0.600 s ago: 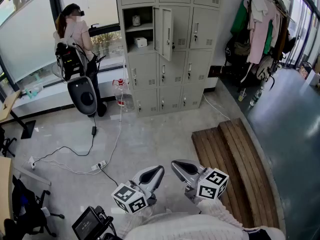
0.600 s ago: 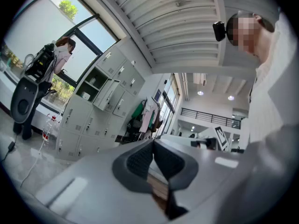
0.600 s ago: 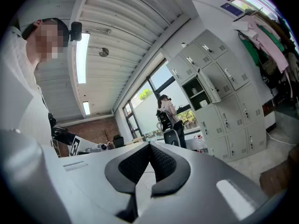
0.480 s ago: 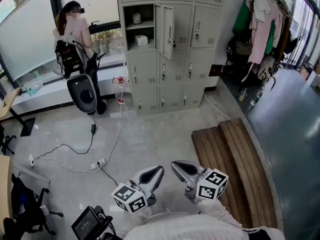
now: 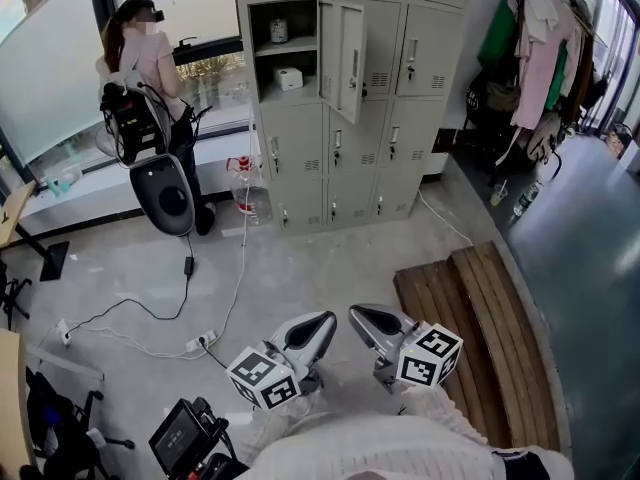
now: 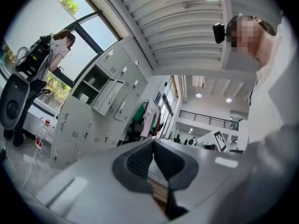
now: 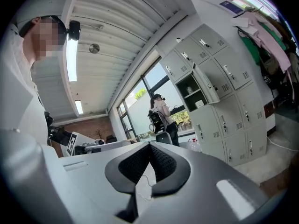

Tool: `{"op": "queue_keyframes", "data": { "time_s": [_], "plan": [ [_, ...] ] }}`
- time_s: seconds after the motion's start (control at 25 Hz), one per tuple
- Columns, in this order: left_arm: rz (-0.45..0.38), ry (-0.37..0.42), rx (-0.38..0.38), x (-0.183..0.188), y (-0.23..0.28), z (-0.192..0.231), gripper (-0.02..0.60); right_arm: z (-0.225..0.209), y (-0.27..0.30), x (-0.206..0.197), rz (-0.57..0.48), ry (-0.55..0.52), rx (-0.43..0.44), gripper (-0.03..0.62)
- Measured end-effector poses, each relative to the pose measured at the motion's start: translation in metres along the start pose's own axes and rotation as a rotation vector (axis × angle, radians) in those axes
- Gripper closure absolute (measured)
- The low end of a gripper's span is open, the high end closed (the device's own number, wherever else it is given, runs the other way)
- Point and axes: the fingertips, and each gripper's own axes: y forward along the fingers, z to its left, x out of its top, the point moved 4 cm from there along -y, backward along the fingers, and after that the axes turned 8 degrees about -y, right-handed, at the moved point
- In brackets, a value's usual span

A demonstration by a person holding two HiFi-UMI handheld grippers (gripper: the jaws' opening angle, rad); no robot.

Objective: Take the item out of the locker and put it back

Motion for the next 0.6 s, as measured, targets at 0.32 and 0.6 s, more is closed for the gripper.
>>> {"op": "queue_keyframes", "data": {
  "time_s": [0.32,0.6],
  "plan": [
    [0.026,0.044,-0.044,0.086,0.051,0.102,0.574,-0.072,0.116,0.059,-0.076,-0.036,-0.019,0.6],
    [0.064,-0.007,-0.064,0.108,0.084,0.173,0.574,-0.119,0.184,0.065,-0.045,-0.002,-0.049,0.6]
  ]
}}
